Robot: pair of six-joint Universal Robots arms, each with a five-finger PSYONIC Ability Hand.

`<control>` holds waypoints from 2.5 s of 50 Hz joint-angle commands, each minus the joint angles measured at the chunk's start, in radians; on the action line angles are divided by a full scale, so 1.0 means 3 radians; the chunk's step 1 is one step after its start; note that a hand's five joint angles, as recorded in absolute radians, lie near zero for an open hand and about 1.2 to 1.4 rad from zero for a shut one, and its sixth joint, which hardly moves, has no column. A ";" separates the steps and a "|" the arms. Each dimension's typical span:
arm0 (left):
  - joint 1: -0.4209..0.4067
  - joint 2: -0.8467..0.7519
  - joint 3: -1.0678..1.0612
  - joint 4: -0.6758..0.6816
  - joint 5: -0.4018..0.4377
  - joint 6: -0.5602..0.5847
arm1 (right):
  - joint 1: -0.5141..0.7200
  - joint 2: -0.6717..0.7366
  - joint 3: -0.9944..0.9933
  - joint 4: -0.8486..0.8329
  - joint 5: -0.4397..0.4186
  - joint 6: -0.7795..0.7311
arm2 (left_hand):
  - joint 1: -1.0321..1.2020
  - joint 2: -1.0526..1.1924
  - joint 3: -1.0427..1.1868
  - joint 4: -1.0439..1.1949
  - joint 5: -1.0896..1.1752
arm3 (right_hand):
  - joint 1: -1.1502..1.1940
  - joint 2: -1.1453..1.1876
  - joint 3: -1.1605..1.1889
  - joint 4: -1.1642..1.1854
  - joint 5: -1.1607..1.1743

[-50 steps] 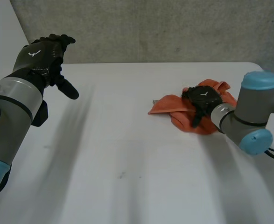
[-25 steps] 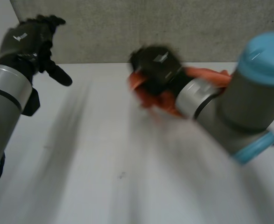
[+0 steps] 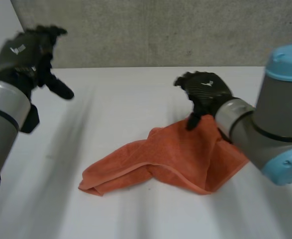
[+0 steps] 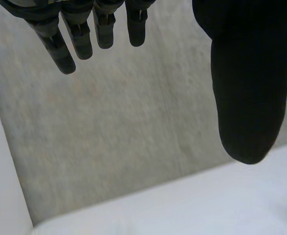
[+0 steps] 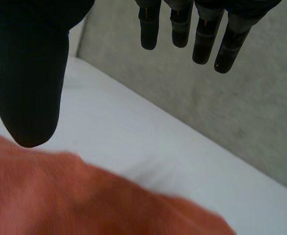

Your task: Fold the laundry

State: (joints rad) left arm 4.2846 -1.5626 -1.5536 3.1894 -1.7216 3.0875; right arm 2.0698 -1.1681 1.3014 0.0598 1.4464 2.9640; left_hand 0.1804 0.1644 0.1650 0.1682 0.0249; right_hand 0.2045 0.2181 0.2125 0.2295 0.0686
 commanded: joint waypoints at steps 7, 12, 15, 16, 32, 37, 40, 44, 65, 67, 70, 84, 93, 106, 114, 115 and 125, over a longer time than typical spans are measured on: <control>-0.0123 -0.0165 -0.0824 -0.0184 0.0007 0.0012 | -0.0523 -0.0503 0.1209 0.0031 -0.0429 -0.0251 | 0.0061 0.0115 0.0113 0.0102 -0.0002 | 0.0091 0.0045 0.0064 0.0007 -0.0038; -0.0123 -0.0288 -0.0937 -0.0394 0.0017 0.0006 | -0.0630 -0.0672 0.1511 0.0072 -0.0551 -0.0262 | 0.0179 0.0232 0.0230 0.0220 0.0115 | 0.0754 0.0709 0.0727 0.0670 0.0625; -0.0128 -0.0420 -0.0962 -0.0471 0.0022 0.0006 | -0.0666 -0.0734 0.1670 0.0077 -0.0623 -0.0252 | 0.0441 0.0494 0.0492 0.0482 0.0377 | 0.0844 0.0799 0.0818 0.0761 0.0716; -0.0128 -0.0421 -0.0962 -0.0471 0.0022 0.0006 | -0.0666 -0.0734 0.1670 0.0077 -0.0623 -0.0252 | 0.0443 0.0496 0.0494 0.0484 0.0380 | 0.0844 0.0799 0.0818 0.0761 0.0716; -0.0149 -0.0958 -0.0937 -0.0395 0.0017 -0.0004 | -0.0672 -0.0693 0.2176 -0.0250 -0.0812 -0.0226 | 0.0854 0.0907 0.0905 0.0895 0.0791 | 0.0932 0.0887 0.0906 0.0849 0.0804; -0.0149 -0.1035 -0.0906 -0.0227 0.0012 -0.0004 | -0.0677 -0.0693 0.2222 -0.0337 -0.0802 -0.0231 | 0.1576 0.1629 0.1627 0.1617 0.1512 | 0.1001 0.0955 0.0974 0.0917 0.0872; -0.0154 -0.1075 -0.0911 -0.0043 0.0012 -0.0004 | -0.0677 -0.0693 0.2268 -0.0393 -0.0797 -0.0231 | 0.2027 0.2080 0.2078 0.2067 0.1963 | 0.1011 0.0965 0.0984 0.0927 0.0882; -0.0154 -0.1142 -0.0911 0.0142 0.0017 -0.0004 | -0.0707 -0.0688 0.2299 -0.0409 -0.0777 -0.0236 | 0.2537 0.2591 0.2589 0.2578 0.2474 | 0.1011 0.0965 0.0984 0.0927 0.0882; -0.0027 -0.1183 -0.0564 0.0342 -0.0019 0.0006 | -0.1653 -0.0770 0.2059 -0.0164 -0.0874 -0.1064 | 0.4053 0.4106 0.4104 0.4094 0.3989 | 0.0991 0.0946 0.0965 0.0908 0.0863; 0.0061 -0.1152 -0.0518 0.0337 -0.0019 0.0006 | -0.1699 -0.0750 0.2018 -0.0098 -0.0940 -0.1156 | 0.4053 0.4106 0.4104 0.4094 0.3989 | 0.0991 0.0946 0.0964 0.0908 0.0863; 0.0204 -0.1137 -0.0466 0.0347 -0.0009 0.0012 | -0.1821 -0.0678 0.1937 -0.0051 -0.1118 -0.1309 | 0.4053 0.4106 0.4104 0.4094 0.3989 | 0.1001 0.0956 0.0974 0.0918 0.0872; 0.0281 -0.1239 -0.0451 0.0347 -0.0004 0.0006 | -0.1878 0.0042 0.1359 -0.0010 -0.1574 -0.1556 | 0.4053 0.4106 0.4104 0.4094 0.3989 | 0.1548 0.1503 0.1522 0.1465 0.1420; 0.0281 -0.1255 -0.0436 0.0352 -0.0004 0.0006 | -0.1873 0.0324 0.1154 0.0015 -0.1569 -0.1530 | 0.4053 0.4106 0.4104 0.4094 0.3989 | 0.1588 0.1543 0.1561 0.1505 0.1460; 0.0332 -0.1372 -0.0369 0.0398 -0.0004 0.0012 | -0.1868 0.0478 0.1036 0.0077 -0.1585 -0.1494 | 0.4053 0.4106 0.4104 0.4094 0.3989 | 0.1637 0.1592 0.1610 0.1554 0.1509; 0.0337 -0.1393 -0.0359 0.0398 -0.0004 0.0012 | -0.1868 0.0616 0.0898 0.0077 -0.1544 -0.1499 | 0.4053 0.4106 0.4104 0.4094 0.3989 | 0.1852 0.1806 0.1825 0.1768 0.1723; 0.0337 -0.1393 -0.0359 0.0398 -0.0004 0.0012 | -0.1868 0.0616 0.0898 0.0077 -0.1544 -0.1499 | 0.4053 0.4106 0.4104 0.4094 0.3989 | 0.1852 0.1807 0.1826 0.1769 0.1724; 0.0352 -0.1393 -0.0359 0.0398 -0.0004 0.0012 | -0.1796 0.0795 0.0673 0.0077 -0.1528 -0.1484 | 0.4053 0.4106 0.4104 0.4094 0.3989 | 0.2205 0.2159 0.2178 0.2121 0.2076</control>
State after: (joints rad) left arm 4.3869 -1.9808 -1.6612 3.3088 -1.7226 3.0910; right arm 1.5133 -0.9590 1.5444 0.0827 0.9848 2.5156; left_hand 1.1723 1.2156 1.2148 1.2164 1.0280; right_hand 0.6185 0.7304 0.7287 0.7288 0.5219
